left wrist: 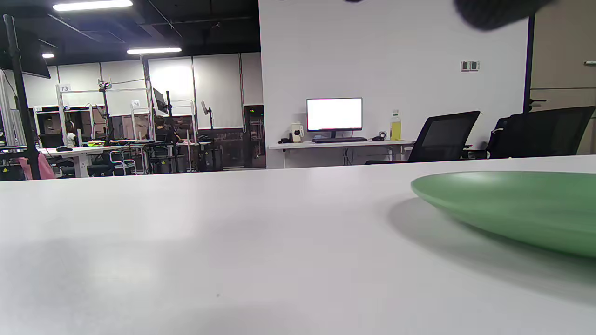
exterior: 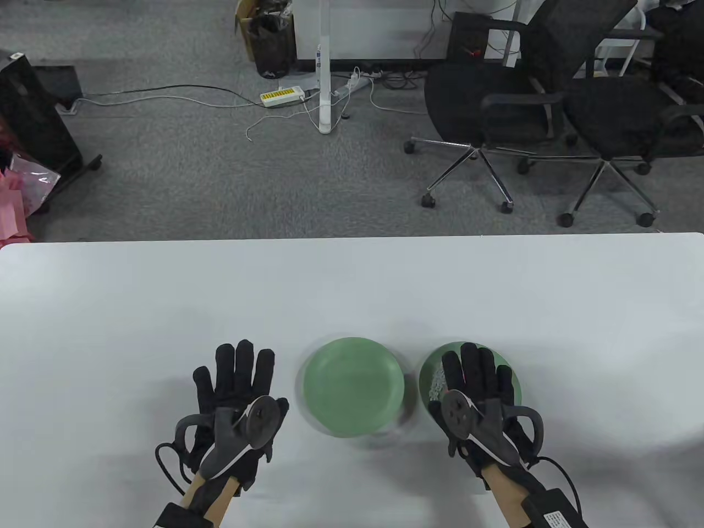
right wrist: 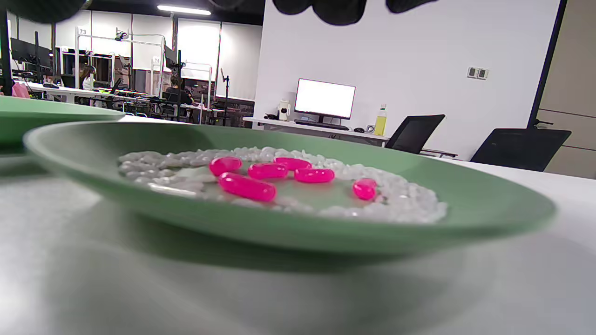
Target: Pick gummy candy with hand pinch into plate
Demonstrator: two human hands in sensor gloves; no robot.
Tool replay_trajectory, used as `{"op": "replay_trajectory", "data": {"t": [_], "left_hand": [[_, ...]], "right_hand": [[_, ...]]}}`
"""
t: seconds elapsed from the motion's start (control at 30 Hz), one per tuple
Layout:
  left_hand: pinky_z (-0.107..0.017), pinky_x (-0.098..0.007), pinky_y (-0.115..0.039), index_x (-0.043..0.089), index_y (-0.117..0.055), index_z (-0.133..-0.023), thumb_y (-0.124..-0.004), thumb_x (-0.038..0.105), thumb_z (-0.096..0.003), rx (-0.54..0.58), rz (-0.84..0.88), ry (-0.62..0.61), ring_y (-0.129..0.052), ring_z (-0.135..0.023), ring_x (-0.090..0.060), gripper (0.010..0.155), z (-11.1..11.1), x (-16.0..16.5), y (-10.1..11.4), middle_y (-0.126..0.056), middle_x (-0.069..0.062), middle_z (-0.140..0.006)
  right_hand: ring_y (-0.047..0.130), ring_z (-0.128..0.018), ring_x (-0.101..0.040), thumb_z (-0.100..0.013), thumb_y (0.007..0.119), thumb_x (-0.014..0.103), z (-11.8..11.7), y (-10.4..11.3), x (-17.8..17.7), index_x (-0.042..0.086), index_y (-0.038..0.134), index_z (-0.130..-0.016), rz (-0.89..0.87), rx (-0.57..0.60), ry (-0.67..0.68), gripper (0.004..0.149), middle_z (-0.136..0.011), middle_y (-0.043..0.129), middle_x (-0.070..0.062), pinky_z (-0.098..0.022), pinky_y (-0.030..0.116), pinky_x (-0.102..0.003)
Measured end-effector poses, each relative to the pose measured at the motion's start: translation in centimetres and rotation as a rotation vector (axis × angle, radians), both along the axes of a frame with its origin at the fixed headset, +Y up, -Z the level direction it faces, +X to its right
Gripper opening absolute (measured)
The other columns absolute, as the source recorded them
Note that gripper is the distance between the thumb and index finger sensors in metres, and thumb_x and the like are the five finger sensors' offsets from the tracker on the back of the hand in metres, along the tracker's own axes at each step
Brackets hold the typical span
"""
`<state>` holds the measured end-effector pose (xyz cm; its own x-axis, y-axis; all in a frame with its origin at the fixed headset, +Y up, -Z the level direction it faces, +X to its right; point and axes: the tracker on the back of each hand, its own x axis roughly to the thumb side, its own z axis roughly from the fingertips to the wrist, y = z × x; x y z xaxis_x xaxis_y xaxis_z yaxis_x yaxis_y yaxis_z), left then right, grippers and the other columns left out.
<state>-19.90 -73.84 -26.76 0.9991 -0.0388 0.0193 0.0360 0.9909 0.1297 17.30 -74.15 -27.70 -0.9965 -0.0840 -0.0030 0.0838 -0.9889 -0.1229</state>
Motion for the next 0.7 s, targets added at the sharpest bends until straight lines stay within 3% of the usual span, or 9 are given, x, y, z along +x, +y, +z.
{"op": "replay_trajectory", "data": {"t": [0.7], "left_hand": [[-0.078, -0.068, -0.028, 0.036, -0.028, -0.113, -0.064, 0.066, -0.0419, 0.018, 0.007, 0.007, -0.022, -0.117, -0.038, 0.086, 0.11, -0.24, 0.41, -0.021, -0.002, -0.122]], "right_hand": [[0.042, -0.112, -0.03, -0.033, 0.064, 0.068, -0.11, 0.23, 0.35, 0.036, 0.033, -0.107, -0.028, 0.023, -0.021, 0.087, -0.12, 0.03, 0.001, -0.079, 0.042, -0.055]]}}
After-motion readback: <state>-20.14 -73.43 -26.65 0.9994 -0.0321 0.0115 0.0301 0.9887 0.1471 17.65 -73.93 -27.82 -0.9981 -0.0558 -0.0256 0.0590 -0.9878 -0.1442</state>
